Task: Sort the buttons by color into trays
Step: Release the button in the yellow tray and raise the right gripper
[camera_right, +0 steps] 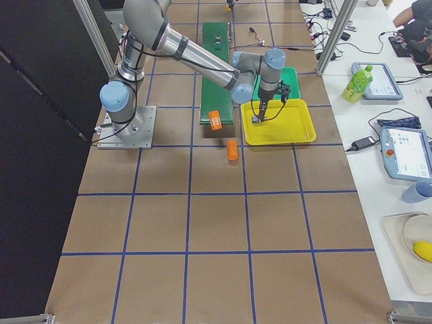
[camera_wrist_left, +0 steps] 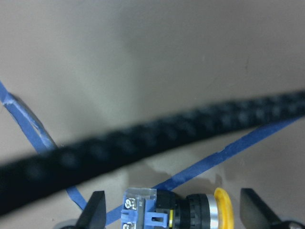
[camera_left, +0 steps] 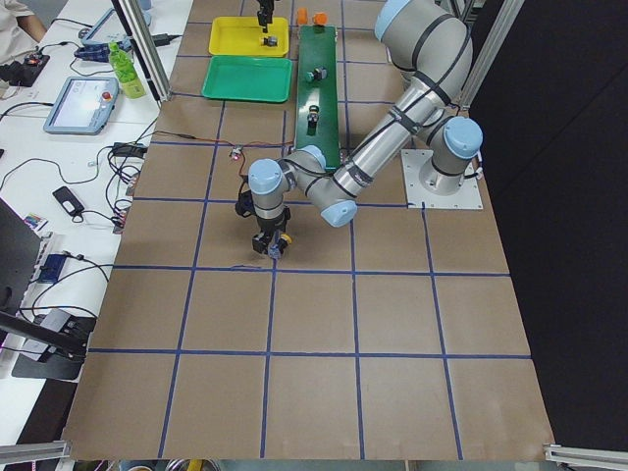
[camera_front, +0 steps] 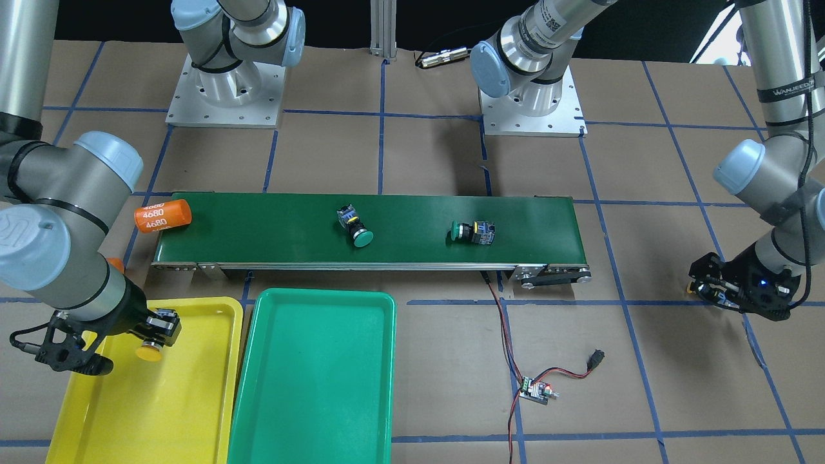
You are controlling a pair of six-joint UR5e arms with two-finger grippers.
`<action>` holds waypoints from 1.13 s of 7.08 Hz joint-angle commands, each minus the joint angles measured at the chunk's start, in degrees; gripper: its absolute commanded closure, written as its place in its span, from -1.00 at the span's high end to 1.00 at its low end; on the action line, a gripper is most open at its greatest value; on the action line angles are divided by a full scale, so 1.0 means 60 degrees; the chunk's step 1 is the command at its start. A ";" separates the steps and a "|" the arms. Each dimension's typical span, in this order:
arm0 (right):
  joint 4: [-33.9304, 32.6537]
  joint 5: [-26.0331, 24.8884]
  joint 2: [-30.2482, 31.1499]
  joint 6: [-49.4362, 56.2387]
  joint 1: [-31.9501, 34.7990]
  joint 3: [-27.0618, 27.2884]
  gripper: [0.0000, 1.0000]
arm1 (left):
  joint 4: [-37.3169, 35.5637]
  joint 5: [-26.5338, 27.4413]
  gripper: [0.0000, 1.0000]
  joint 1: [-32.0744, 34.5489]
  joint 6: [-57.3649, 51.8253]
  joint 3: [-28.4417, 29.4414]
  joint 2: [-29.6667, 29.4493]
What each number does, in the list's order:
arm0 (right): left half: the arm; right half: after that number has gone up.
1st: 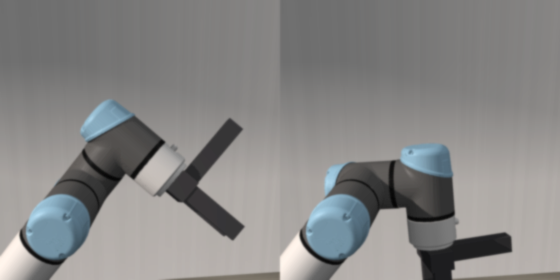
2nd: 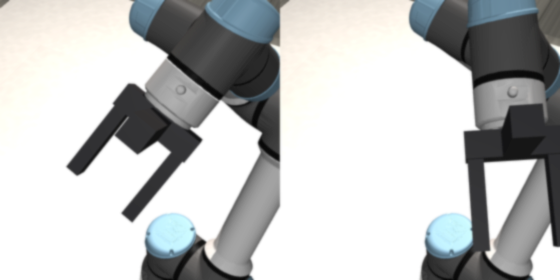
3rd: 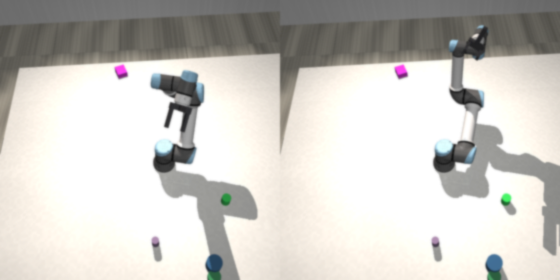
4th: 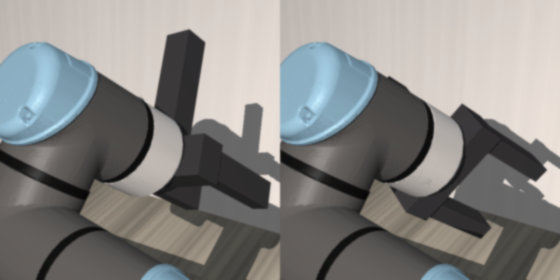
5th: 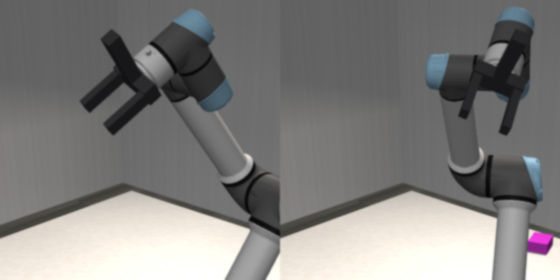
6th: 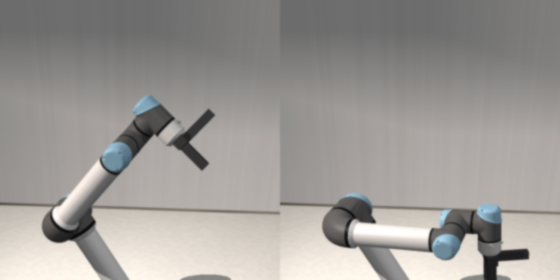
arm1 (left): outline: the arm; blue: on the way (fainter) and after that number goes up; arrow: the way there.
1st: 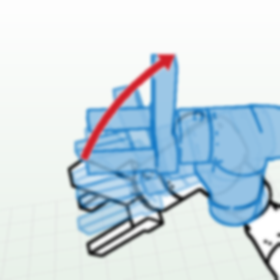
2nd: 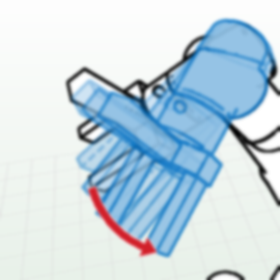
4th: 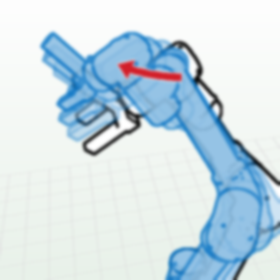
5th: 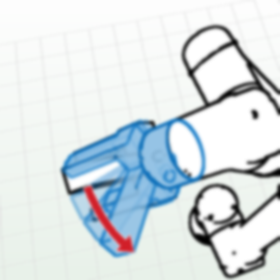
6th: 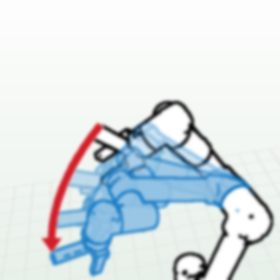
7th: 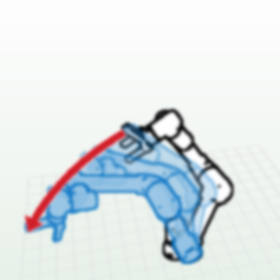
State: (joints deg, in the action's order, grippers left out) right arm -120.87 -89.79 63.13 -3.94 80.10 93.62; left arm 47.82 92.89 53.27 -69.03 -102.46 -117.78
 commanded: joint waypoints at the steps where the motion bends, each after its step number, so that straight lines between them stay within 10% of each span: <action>1: 0.0133 -0.0021 0.0229 0.0026 -0.0005 0.0056 1.00 | 0.0014 0.0016 1.00 -0.0001 -0.0024 -0.0033 -0.0087; 4: 0.1300 0.0212 0.2010 0.0026 0.0141 0.0800 1.00 | -0.0015 0.0425 1.00 -0.0001 -0.0082 -0.0047 -0.0248; 5: 0.1669 0.0489 0.2946 0.0012 0.0446 0.1268 1.00 | -0.0073 0.0411 -0.22 -0.0015 -0.0402 -0.0048 -0.0277; 6: 0.1992 0.0492 0.3840 -0.0061 0.1015 0.1620 1.00 | -0.0002 0.0440 -0.99 -0.0001 -0.0347 -0.0048 -0.0104; 8: 0.2665 0.0390 0.4609 -0.0193 0.2203 0.1988 1.00 | 0.1147 0.0397 -1.00 0.0305 0.1396 -0.0281 0.0945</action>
State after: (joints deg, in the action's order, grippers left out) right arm -107.66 -87.28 87.93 -4.67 89.46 103.89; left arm 50.10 95.44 53.99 -68.04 -103.35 -116.29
